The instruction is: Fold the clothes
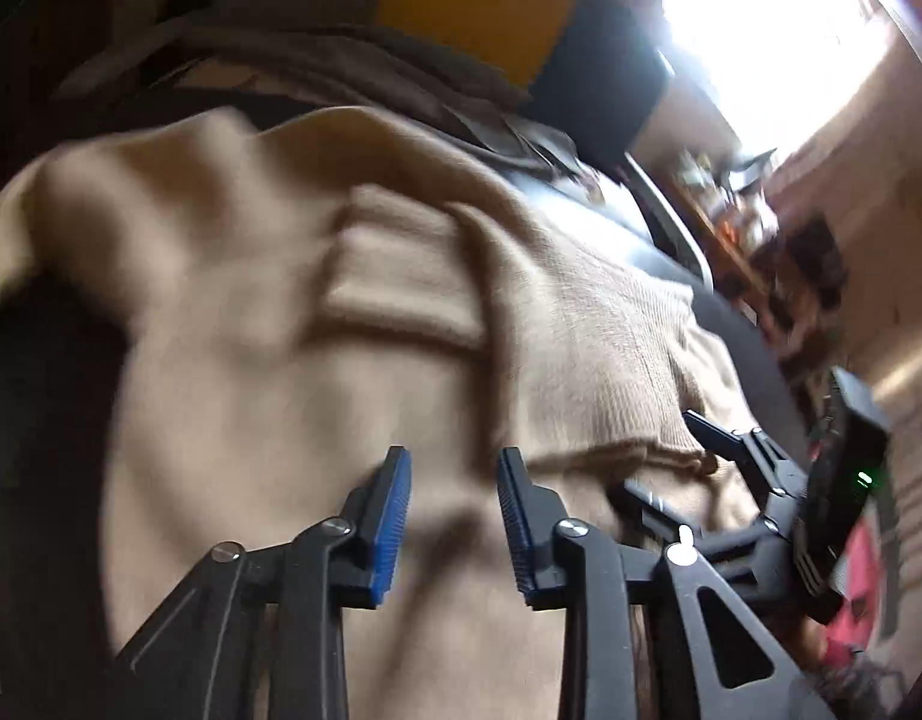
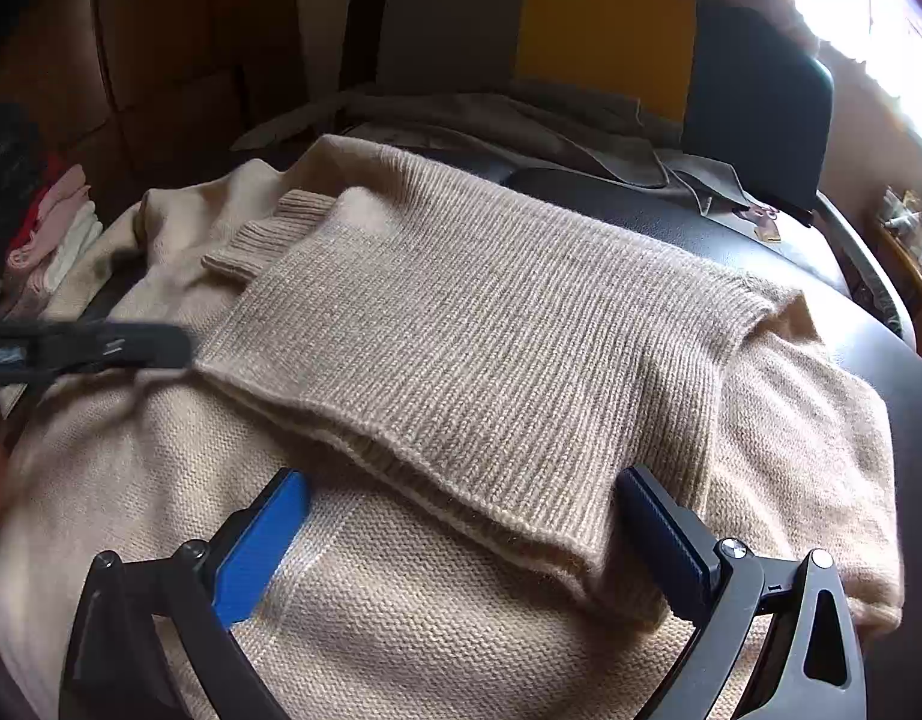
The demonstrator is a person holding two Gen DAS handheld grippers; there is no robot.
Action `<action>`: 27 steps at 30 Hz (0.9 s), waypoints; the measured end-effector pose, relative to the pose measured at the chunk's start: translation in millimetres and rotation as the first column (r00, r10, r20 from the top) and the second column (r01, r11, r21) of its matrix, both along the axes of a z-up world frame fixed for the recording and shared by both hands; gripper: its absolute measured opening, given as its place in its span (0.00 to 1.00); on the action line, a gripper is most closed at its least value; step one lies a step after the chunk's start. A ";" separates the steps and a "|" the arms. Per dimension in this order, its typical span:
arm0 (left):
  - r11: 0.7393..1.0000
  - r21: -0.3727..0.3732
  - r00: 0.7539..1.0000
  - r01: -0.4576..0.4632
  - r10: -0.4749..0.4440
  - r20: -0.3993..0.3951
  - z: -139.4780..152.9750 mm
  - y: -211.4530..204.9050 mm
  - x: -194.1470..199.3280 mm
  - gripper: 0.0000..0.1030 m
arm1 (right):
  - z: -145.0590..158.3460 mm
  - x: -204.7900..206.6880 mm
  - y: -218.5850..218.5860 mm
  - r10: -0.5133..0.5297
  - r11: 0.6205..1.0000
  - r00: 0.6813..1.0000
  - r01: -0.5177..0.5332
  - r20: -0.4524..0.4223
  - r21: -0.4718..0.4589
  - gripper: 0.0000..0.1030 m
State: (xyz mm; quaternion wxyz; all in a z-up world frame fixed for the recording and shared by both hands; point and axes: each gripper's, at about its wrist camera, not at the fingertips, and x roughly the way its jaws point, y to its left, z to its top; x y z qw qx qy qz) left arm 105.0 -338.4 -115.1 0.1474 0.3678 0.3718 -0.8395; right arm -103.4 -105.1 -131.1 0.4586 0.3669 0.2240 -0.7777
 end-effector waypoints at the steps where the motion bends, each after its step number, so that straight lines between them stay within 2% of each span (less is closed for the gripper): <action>1: 0.998 0.038 0.999 -0.043 0.044 -0.027 -0.6 -4.5 21.5 0.31 | 0.0 0.0 0.0 0.000 1.000 1.000 0.000 0.001 -0.001 1.00; 3: 0.982 0.113 0.984 -0.152 0.161 -0.075 -3.2 -16.8 69.9 0.32 | 0.0 0.0 0.0 0.000 1.000 1.000 0.000 0.001 -0.003 1.00; 5: 0.949 0.185 0.955 -0.255 0.277 -0.107 -5.2 -30.3 118.7 0.33 | 0.1 1.0 -0.2 -0.001 1.000 1.000 0.001 -0.001 -0.004 1.00; 6: 0.931 0.198 0.937 -0.306 0.331 -0.111 -4.2 -34.5 142.8 0.33 | 0.0 1.5 -0.4 -0.001 1.000 1.000 0.001 -0.002 -0.003 1.00; 9: 0.876 0.198 0.878 -0.440 0.466 -0.111 2.1 -42.9 210.3 0.36 | 0.3 4.1 -0.2 -0.002 1.000 1.000 0.002 -0.006 -0.001 1.00; 11: 0.835 0.187 0.834 -0.517 0.541 -0.110 7.2 -47.8 252.9 0.47 | 0.5 6.1 0.4 -0.001 1.000 1.000 0.001 -0.008 0.000 1.00; 14: 0.789 0.173 0.790 -0.589 0.608 -0.083 3.0 -50.3 289.1 0.63 | -0.3 7.1 0.2 -0.002 1.000 1.000 0.002 -0.009 0.000 1.00; 16: 0.768 0.175 0.772 -0.616 0.632 -0.060 -3.9 -53.5 297.7 0.63 | 0.1 10.5 0.8 -0.002 1.000 1.000 0.002 -0.013 0.001 1.00; 18: 0.767 0.145 0.772 -0.625 0.635 -0.031 -9.9 -57.0 294.3 0.64 | 0.2 13.1 0.7 -0.003 1.000 1.000 0.003 -0.016 0.003 1.00; 27: 0.803 0.028 0.804 -0.595 0.595 0.008 -19.0 -59.3 253.8 0.64 | -0.7 14.9 0.3 -0.008 1.000 1.000 0.009 -0.024 0.008 1.00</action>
